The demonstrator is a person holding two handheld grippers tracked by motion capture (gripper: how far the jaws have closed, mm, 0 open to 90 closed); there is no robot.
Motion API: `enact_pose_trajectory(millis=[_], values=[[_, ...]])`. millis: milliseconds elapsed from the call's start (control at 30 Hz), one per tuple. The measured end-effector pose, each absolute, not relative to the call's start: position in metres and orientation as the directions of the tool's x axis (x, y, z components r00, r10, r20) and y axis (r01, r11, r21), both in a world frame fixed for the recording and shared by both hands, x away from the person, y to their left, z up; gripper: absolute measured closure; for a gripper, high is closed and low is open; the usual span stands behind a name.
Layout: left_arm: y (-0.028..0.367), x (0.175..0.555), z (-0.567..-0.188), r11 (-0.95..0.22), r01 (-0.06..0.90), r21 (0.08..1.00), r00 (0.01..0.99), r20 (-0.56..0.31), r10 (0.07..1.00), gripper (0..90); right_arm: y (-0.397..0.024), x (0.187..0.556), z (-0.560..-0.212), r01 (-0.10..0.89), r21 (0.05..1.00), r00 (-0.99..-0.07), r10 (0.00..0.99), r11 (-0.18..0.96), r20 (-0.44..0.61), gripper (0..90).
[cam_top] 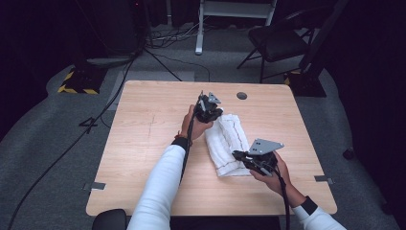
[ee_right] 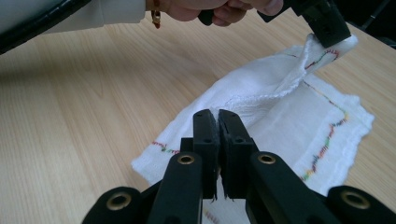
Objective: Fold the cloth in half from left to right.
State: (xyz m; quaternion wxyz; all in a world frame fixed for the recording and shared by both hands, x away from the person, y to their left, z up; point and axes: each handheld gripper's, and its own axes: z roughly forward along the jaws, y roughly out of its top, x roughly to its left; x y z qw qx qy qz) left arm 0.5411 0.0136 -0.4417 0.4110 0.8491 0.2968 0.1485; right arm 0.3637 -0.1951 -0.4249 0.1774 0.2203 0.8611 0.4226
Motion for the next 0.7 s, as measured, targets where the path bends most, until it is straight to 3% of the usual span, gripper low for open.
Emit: enact_pose_trajectory(millis=[600, 633, 700], values=[[-0.059, 0.544, -0.454, -0.533, 0.350, 0.771, 0.820, 0.023, 0.572, 86.4, -0.251, 0.349, -0.443, 0.314, 0.764, -0.802, 0.588, 0.563, -0.104, 86.0], [-0.063, 0.543, -0.456, -0.535, 0.351, 0.769, 0.804, 0.046, 0.593, 84.3, -0.252, 0.348, -0.445, 0.322, 0.760, -0.797, 0.595, 0.565, -0.105, 85.2], [-0.066, 0.542, -0.456, -0.523, 0.365, 0.770, 0.794, 0.036, 0.607, 69.6, -0.255, 0.348, -0.448, 0.338, 0.754, -0.785, 0.610, 0.564, -0.105, 76.8]])
